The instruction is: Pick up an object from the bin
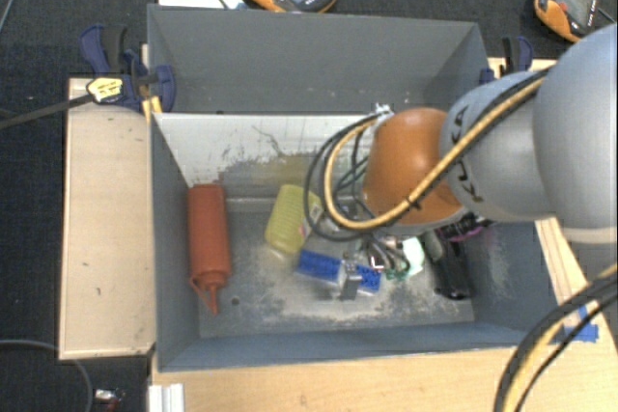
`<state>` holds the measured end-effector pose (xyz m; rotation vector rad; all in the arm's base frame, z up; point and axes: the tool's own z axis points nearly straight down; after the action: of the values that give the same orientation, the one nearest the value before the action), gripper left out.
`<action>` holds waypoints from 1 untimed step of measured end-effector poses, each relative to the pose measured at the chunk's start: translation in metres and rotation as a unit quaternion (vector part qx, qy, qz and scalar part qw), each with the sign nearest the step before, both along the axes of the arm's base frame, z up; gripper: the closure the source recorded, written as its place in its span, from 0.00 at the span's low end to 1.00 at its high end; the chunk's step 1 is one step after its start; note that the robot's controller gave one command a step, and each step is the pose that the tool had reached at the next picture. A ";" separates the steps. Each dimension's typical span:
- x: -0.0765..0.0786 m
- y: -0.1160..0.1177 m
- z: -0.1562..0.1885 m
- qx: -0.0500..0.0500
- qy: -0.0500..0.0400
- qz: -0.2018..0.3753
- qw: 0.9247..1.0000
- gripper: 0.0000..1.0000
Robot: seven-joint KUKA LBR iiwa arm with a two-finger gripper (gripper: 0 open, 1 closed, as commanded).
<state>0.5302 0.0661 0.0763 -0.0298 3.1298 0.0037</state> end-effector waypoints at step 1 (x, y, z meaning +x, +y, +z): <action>-0.031 -0.026 -0.006 -0.001 0.001 -0.079 0.997 0.00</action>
Offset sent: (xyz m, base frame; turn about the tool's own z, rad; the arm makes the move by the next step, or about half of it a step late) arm -0.0354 -0.0033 -0.0063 0.0535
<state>0.4987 0.0405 0.0700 0.2182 3.1233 0.0000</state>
